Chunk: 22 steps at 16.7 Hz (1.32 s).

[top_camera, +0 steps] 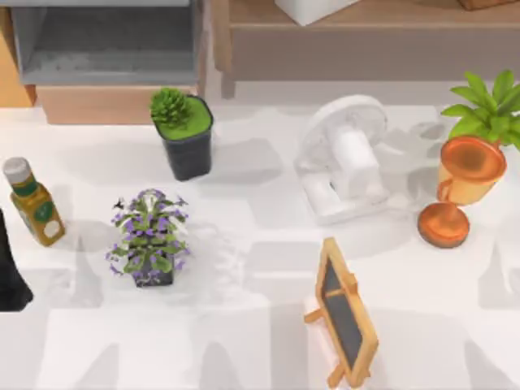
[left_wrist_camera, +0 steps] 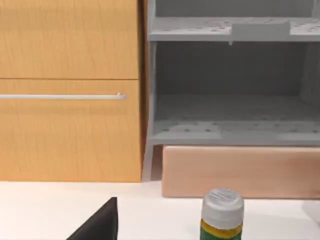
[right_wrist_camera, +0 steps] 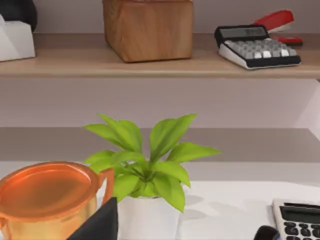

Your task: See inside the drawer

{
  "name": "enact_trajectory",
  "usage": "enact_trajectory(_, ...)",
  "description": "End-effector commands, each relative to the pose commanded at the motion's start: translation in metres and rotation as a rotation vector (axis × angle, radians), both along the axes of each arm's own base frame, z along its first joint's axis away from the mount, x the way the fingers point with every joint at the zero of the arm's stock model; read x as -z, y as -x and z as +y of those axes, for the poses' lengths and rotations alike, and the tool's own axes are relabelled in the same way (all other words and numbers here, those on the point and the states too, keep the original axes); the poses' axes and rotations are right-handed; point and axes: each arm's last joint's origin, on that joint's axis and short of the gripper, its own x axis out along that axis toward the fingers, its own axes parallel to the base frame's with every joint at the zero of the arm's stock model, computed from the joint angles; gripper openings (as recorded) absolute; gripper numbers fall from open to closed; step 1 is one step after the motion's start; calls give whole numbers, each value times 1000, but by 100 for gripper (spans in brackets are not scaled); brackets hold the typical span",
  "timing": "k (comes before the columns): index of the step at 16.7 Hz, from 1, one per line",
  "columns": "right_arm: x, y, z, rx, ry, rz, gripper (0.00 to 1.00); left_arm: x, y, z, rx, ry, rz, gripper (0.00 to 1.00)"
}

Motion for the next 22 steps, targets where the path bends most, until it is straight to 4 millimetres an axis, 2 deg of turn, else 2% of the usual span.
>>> enact_trajectory(2,0,0,0,0,0,0,100,-1,0,0,0,0,-1,100)
enact_trajectory(4,0,0,0,0,0,0,100,-10,0,-2,-2,-1,-16,100)
enact_trajectory(7,0,0,0,0,0,0,100,-41,-4,-8,-4,3,-44,100)
enact_trajectory(10,0,0,0,0,0,0,100,-77,-21,-21,-1,10,-43,100)
enact_trajectory(15,0,0,0,0,0,0,100,-125,-70,-66,2,7,-13,100)
enact_trajectory(19,0,0,0,0,0,0,100,-140,-104,-110,2,-1,3,100)
enact_trajectory(22,0,0,0,0,0,0,100,-145,-114,-130,0,0,1,100)
